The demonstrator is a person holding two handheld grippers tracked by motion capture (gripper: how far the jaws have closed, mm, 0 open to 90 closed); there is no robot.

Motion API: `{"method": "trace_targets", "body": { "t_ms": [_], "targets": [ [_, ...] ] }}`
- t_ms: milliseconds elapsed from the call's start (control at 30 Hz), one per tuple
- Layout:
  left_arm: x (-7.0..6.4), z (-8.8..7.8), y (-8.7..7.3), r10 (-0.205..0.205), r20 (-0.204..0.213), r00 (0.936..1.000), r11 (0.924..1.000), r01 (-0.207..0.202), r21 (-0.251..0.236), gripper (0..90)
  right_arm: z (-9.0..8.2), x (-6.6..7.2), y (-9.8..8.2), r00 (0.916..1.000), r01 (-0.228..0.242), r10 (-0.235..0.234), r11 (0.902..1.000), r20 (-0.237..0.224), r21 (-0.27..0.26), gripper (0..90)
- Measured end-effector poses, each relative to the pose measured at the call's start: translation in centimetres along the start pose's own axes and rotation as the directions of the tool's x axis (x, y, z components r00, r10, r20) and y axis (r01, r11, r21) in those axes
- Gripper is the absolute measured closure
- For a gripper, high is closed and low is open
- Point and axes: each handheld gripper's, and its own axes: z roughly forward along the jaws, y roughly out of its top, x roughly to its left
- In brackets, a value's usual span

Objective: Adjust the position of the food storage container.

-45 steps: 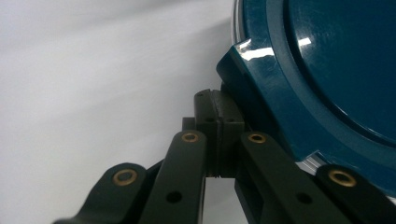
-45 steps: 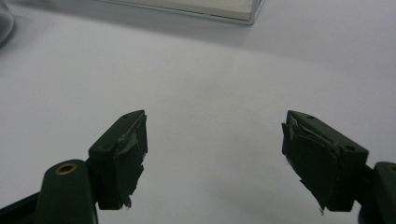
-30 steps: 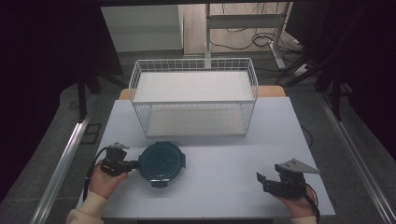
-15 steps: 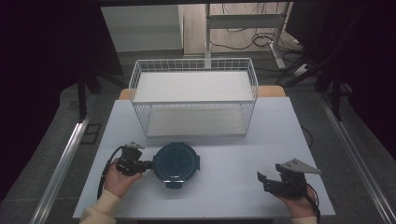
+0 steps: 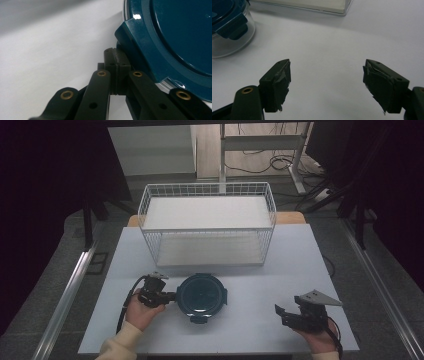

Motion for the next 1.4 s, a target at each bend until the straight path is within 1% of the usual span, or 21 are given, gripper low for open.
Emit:
{"method": "trace_targets", "body": {
  "t_ms": [100,167,233,267,333,367,500,533,800,867,967,1033,1067,1100,1133,1167,1200,1300,1333,1367,1400],
  "targets": [
    [-0.3,0.1,0.1,0.007,0.009,0.9999,1.0,-0.007,0.005,90.0,0.0,0.0,0.0,1.0,0.001,-0.001,1.0,-0.001,-0.001,22.1],
    [-0.9,0.3,0.2,0.008,0.033,0.9994,0.9999,-0.008,0.006,90.0,0.0,0.0,0.0,1.0,0.001,-0.001,1.0,-0.001,0.0,22.1],
    [-1.1,0.4,0.3,0.015,0.039,0.9991,0.9999,-0.016,0.006,90.0,0.0,0.0,0.0,1.0,0.002,-0.002,1.0,-0.001,0.0,22.1],
    [-1.4,0.6,0.3,0.032,0.025,0.9992,0.9995,-0.032,0.002,90.0,0.0,0.0,0.0,1.0,0.001,-0.001,1.0,0.0,-0.001,22.1],
    [-1.5,0.7,0.4,0.026,0.023,0.9994,0.9997,-0.026,0.0,90.0,-0.1,0.0,0.0,1.0,0.0,0.0,1.0,0.001,-0.004,22.2],
    [-1.5,0.9,0.5,0.007,0.03,0.9995,0.9999,-0.007,-0.012,90.0,-0.1,0.0,0.0,1.0,-0.001,0.001,1.0,0.002,-0.005,22.2],
    [-1.7,1.0,0.6,0.002,0.046,0.9989,1.0,-0.001,-0.009,90.0,0.0,0.0,0.0,1.0,-0.002,0.002,1.0,0.003,-0.001,22.2],
    [-1.9,1.1,0.6,0.002,0.064,0.998,0.9999,-0.001,-0.012,90.0,0.0,0.0,0.0,1.0,-0.002,0.002,1.0,0.002,-0.001,22.2],
    [-2.2,1.4,0.6,0.016,0.068,0.9976,0.9996,-0.015,-0.025,90.0,-0.1,0.0,0.0,1.0,0.002,-0.002,1.0,0.002,-0.003,22.2],
    [-1.6,1.2,0.6,0.027,0.092,0.9954,0.9989,-0.023,-0.042,90.0,-0.1,0.0,0.1,1.0,0.001,-0.001,1.0,0.004,-0.006,22.2],
    [-0.8,0.1,0.4,0.009,0.061,0.9981,0.9959,-0.003,-0.091,90.0,-0.3,0.1,0.1,1.0,-0.003,0.003,0.9999,0.004,-0.014,22.2],
    [-0.4,-1.0,0.2,-0.011,0.055,0.9984,0.9898,0.019,-0.141,89.1,-0.4,0.1,0.2,1.0,-0.003,0.003,0.9997,0.003,-0.024,22.3],
    [-0.4,-1.0,0.2,-0.011,0.055,0.9984,0.9898,0.019,-0.141,86.1,-0.4,0.1,0.2,1.0,-0.003,0.003,0.9997,0.003,-0.024,22.3],
    [-0.4,-1.5,0.0,-0.016,0.051,0.9986,0.9855,0.025,-0.168,86.1,-0.4,0.0,0.2,1.0,-0.005,0.005,0.9996,0.001,-0.028,22.4],
    [-0.8,-2.4,-0.3,-0.015,0.022,0.9996,0.9778,0.02,-0.209,74.8,-0.4,0.0,0.4,1.0,-0.004,0.004,0.9995,-0.003,-0.032,22.4],
    [-1.0,-2.7,-0.5,-0.006,0.007,1.0,0.9747,0.007,-0.223,67.3,-0.3,0.0,0.4,0.9999,0.001,-0.001,0.9995,-0.011,-0.033,22.4],
    [-1.2,-3.0,-0.6,0.004,-0.002,1.0,0.973,-0.004,-0.231,60.5,-0.2,0.0,0.6,0.9999,0.004,-0.005,0.9995,-0.013,-0.032,22.4],
    [-1.5,-3.5,-1.0,-0.002,-0.013,0.9999,0.9713,-0.001,-0.238,40.1,0.0,0.0,0.9,0.9997,0.004,-0.005,0.9994,-0.026,-0.035,22.4],
    [-1.5,-3.7,-1.2,-0.006,-0.023,0.9997,0.9703,0.0,-0.242,40.1,0.0,0.0,0.9,0.9997,0.004,-0.005,0.9994,-0.026,-0.035,22.4],
    [-1.1,-4.2,-1.7,-0.012,-0.023,0.9997,0.9707,0.006,-0.24,32.9,0.0,0.0,0.9,0.9995,0.003,-0.004,0.9994,-0.03,-0.034,22.4],
    [-1.1,-4.2,-1.7,-0.012,-0.023,0.9997,0.9707,0.006,-0.24,30.7,0.0,0.0,1.0,0.9995,0.002,-0.003,0.9994,-0.03,-0.034,22.4]
  ]
}}
